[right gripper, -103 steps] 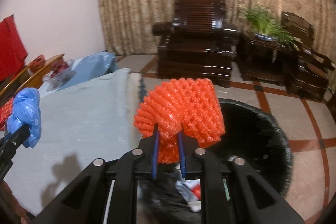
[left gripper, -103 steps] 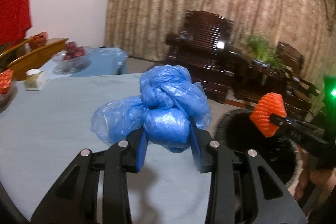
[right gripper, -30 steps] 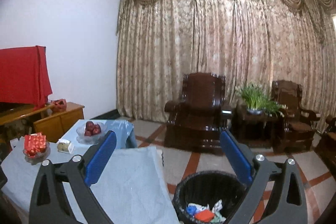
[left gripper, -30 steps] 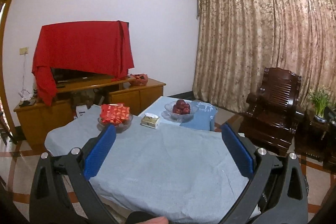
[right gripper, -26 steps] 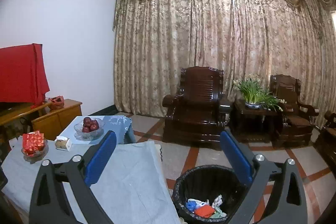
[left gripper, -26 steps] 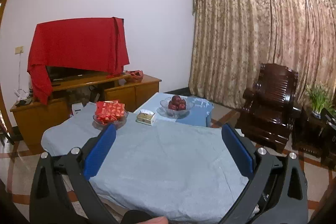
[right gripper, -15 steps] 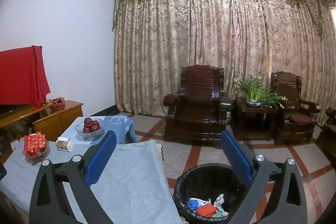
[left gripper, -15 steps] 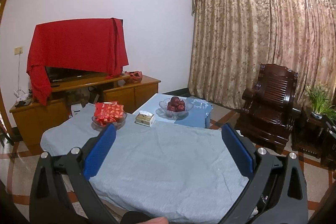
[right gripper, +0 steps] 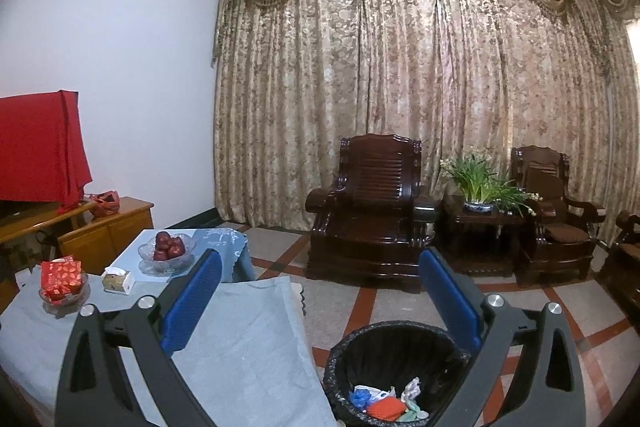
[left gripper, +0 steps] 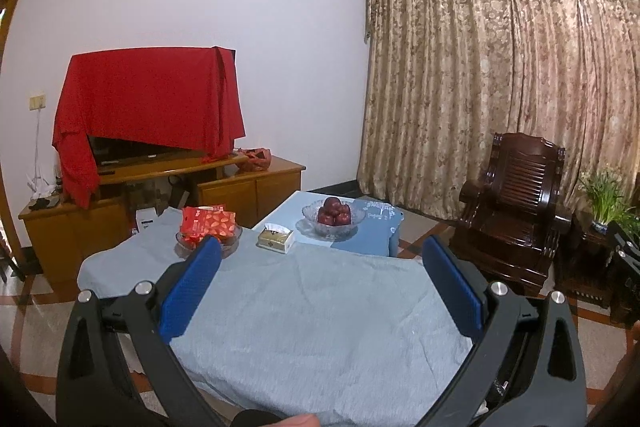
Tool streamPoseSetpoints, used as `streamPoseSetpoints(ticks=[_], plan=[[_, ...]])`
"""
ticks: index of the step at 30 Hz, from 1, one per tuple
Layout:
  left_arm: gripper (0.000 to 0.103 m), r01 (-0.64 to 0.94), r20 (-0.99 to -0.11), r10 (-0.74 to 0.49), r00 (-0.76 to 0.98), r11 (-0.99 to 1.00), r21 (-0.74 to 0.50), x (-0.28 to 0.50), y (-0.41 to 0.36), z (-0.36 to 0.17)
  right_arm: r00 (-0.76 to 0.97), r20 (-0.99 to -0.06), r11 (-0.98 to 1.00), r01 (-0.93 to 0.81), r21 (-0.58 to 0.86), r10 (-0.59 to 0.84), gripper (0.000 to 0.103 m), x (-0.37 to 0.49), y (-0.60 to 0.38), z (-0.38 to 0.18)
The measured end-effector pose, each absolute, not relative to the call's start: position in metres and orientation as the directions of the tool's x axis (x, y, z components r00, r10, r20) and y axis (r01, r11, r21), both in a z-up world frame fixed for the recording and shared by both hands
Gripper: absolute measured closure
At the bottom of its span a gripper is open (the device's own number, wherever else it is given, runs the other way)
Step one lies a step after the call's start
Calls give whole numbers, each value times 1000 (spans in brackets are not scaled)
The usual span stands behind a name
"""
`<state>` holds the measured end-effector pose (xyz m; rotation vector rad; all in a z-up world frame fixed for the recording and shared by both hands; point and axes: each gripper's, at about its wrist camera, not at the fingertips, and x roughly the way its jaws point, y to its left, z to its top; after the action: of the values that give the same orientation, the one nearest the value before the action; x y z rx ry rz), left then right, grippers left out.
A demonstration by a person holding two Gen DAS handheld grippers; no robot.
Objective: Collect trash
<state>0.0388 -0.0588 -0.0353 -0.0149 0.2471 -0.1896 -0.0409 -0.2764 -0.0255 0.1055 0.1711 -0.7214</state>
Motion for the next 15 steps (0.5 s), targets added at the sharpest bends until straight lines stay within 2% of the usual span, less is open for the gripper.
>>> streamPoseSetpoints(ticks=[15], plan=[[5,193,-227,-198,954,980,-41,33,-67,-33,720,-181,727,686,34,-670,6,-41,-281,-26]])
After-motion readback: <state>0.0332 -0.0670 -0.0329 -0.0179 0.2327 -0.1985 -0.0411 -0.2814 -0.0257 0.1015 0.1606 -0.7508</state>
